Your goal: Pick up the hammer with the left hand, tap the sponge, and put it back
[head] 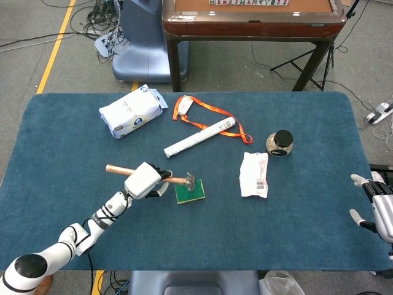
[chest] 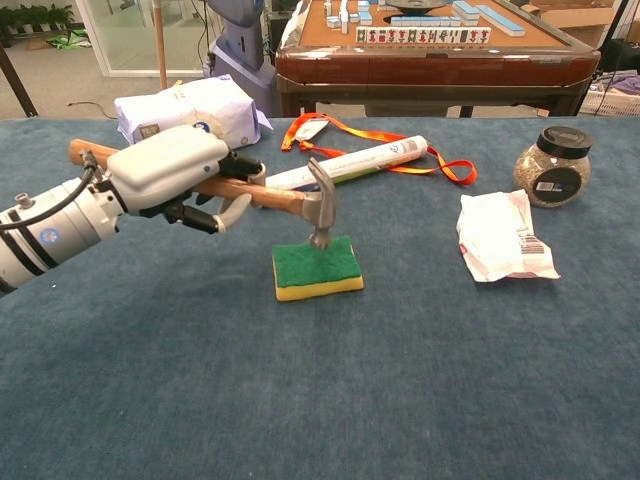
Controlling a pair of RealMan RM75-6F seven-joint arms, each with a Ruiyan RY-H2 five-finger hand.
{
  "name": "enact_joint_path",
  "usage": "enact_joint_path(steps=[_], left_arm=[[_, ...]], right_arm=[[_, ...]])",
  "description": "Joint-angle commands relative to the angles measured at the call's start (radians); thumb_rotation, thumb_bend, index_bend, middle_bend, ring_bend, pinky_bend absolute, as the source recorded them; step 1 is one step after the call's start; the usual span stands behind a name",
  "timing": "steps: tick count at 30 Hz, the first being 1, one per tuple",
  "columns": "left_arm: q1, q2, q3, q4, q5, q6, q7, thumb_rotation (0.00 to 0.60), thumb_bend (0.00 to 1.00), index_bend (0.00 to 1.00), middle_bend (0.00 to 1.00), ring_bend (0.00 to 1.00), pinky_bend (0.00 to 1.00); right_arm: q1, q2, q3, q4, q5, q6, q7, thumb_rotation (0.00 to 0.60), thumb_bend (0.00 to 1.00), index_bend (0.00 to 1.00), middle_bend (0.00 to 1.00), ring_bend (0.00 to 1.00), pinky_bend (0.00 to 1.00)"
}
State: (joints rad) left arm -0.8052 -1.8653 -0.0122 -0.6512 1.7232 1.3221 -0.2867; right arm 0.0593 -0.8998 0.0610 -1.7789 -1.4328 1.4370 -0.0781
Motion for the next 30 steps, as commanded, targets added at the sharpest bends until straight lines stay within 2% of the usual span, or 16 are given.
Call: enact_joint_path(steps=[1, 8, 14, 20, 30], left_arm=[[0.002, -0.025, 0.031, 0.048, 0.019, 0.000, 0.002, 0.600, 0.59, 0.74, 0.84, 0.76, 0.96], [0.003, -0.038, 0.076, 0.115, 0.051, 0.015, 0.001, 0.600, 0.59, 0.75, 0.84, 0.76, 0.96], [-0.008, -0.016, 0.033, 0.083, 0.019, 0.066, -0.026, 0.600, 0.59, 0.75, 0.84, 0.76, 0.96], [-0.016, 0.019, 0.017, 0.034, 0.012, 0.097, -0.012, 0.600, 0.59, 0.75, 0.84, 0.76, 0.96], [-0.007, -0.013, 0.055, 0.069, 0.019, 0.051, 0.000, 0.600, 0.59, 0.75, 0.84, 0.76, 0.96]], right_arm=[[0.001, 0.000, 0.000, 0.000, 0.001, -0.001, -0.001, 0.600, 0.23, 0.21, 0.32, 0.26, 0.35], [-0.003, 0.005, 0.000, -0.006, -0.003, 0.007, -0.002, 0.600, 0.23, 0.21, 0.32, 0.26, 0.35], [-0.006, 0.004, -0.002, -0.007, -0.007, 0.011, 0.001, 0.600, 0.23, 0.21, 0.32, 0.26, 0.35], [-0.007, 0.002, -0.002, -0.003, -0.008, 0.013, 0.005, 0.600, 0.23, 0.21, 0.32, 0.26, 0.35], [-0.006, 0.004, -0.002, -0.010, -0.003, 0.007, -0.004, 0.600, 0.23, 0.21, 0.32, 0.26, 0.35]])
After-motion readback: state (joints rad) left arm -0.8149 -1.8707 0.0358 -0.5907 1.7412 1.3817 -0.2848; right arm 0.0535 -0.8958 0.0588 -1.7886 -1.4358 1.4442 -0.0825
